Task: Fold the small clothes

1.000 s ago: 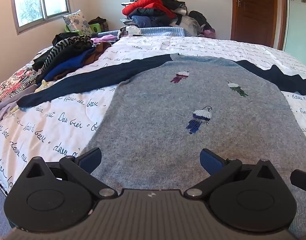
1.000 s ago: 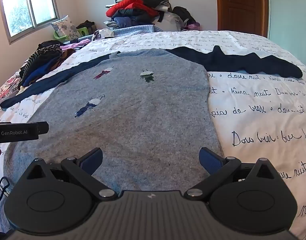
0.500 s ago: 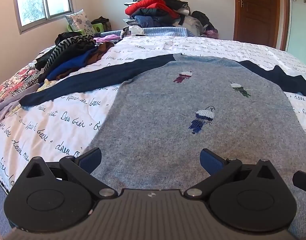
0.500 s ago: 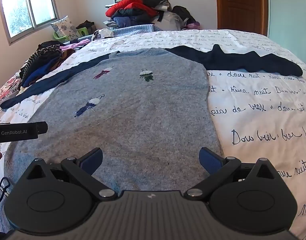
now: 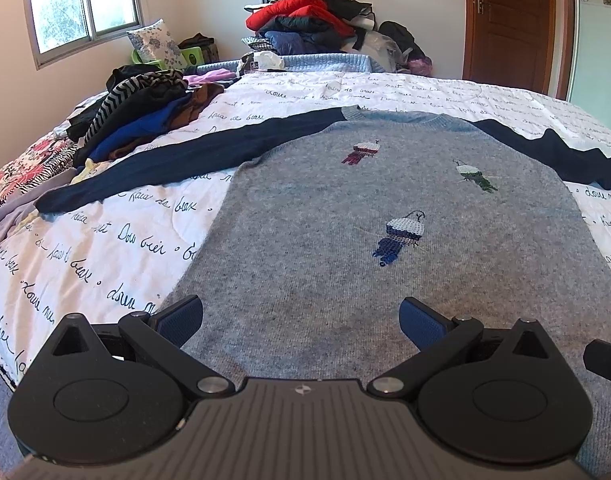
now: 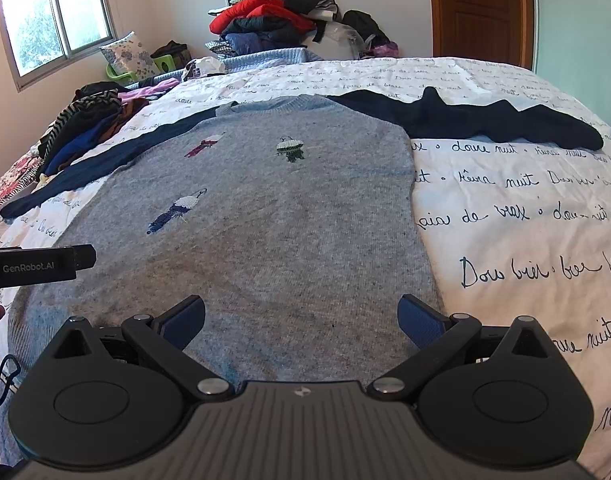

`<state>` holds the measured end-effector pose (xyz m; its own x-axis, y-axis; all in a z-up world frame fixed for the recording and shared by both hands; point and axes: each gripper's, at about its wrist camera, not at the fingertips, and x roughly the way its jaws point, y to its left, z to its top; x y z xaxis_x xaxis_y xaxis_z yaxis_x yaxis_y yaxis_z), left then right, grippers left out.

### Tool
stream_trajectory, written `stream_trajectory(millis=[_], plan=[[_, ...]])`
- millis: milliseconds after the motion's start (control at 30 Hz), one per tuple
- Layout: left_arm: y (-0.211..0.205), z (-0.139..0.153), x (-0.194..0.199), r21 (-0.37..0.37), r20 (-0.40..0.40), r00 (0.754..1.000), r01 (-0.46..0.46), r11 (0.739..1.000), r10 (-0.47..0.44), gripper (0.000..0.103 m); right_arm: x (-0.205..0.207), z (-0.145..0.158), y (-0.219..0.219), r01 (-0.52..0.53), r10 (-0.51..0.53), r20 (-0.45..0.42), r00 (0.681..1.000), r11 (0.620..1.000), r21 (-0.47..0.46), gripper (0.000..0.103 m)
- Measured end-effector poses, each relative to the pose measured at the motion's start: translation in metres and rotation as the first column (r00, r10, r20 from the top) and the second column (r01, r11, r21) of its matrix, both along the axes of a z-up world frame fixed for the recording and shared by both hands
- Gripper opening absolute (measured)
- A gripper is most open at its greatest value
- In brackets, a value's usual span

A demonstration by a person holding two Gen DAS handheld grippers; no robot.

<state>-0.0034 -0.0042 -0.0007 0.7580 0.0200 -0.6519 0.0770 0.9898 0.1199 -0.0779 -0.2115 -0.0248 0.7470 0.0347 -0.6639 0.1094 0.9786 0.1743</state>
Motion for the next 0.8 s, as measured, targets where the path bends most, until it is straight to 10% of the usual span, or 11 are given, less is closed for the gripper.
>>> stream_trajectory(millis=[800], plan=[[0.0001, -0.0037, 0.0012, -0.001, -0.017, 1.000, -0.006, 1.000, 0.006, 0.103, -0.0004, -0.0002, 0.0007, -0.014, 0.014, -0.005, 1.000, 1.000, 0.000, 0.103]])
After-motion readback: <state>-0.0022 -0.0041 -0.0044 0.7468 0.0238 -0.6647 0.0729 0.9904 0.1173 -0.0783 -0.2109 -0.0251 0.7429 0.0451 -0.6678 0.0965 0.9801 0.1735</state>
